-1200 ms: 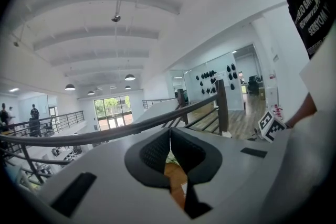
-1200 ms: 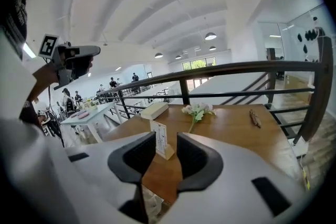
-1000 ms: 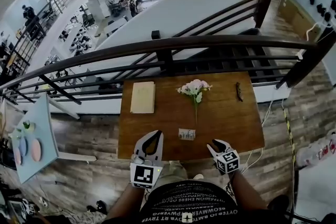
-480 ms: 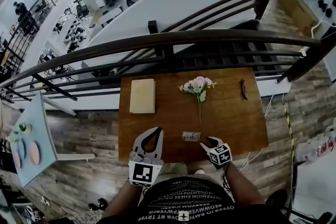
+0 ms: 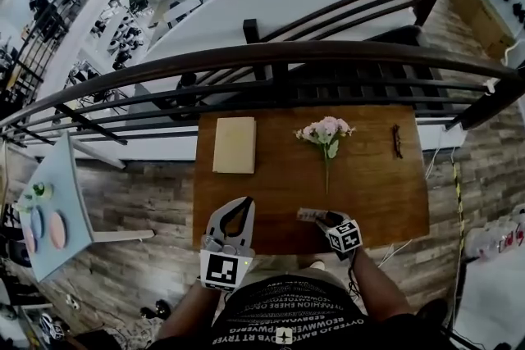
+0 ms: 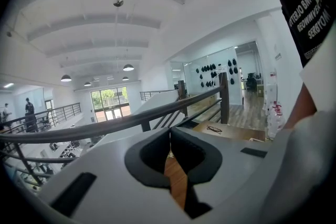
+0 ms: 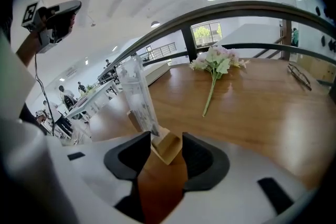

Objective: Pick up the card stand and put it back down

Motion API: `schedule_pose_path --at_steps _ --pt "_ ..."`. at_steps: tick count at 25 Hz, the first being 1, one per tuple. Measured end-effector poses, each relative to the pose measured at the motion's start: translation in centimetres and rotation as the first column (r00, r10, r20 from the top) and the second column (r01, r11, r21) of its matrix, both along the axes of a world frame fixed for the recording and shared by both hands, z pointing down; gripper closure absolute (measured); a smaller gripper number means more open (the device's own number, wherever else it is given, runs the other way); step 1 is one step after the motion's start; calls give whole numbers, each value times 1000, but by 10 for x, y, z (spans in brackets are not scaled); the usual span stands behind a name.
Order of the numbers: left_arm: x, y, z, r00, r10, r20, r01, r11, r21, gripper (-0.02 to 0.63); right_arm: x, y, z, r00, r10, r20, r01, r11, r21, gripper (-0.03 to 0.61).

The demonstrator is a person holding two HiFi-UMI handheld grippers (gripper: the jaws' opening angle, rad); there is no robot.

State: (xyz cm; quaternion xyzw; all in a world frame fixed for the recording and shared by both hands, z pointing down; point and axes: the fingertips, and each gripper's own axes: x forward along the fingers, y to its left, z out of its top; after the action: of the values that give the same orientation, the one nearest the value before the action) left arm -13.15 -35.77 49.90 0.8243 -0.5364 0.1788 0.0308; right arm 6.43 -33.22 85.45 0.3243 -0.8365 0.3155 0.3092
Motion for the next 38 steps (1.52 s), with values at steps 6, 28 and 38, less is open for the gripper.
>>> schedule_pose_path --at_steps 6,28,38 --pt "-12 -2 8 1000 -11 22 11 1000 -12 588 -10 -9 5 998 -28 57 25 999 43 392" --pt "24 41 -6 998 -63 -21 63 998 23 588 22 2 -69 996 -25 85 21 999 44 431" --pt "53 71 -13 997 -61 -40 63 997 54 588 44 6 -143 993 -16 116 2 993 117 434"
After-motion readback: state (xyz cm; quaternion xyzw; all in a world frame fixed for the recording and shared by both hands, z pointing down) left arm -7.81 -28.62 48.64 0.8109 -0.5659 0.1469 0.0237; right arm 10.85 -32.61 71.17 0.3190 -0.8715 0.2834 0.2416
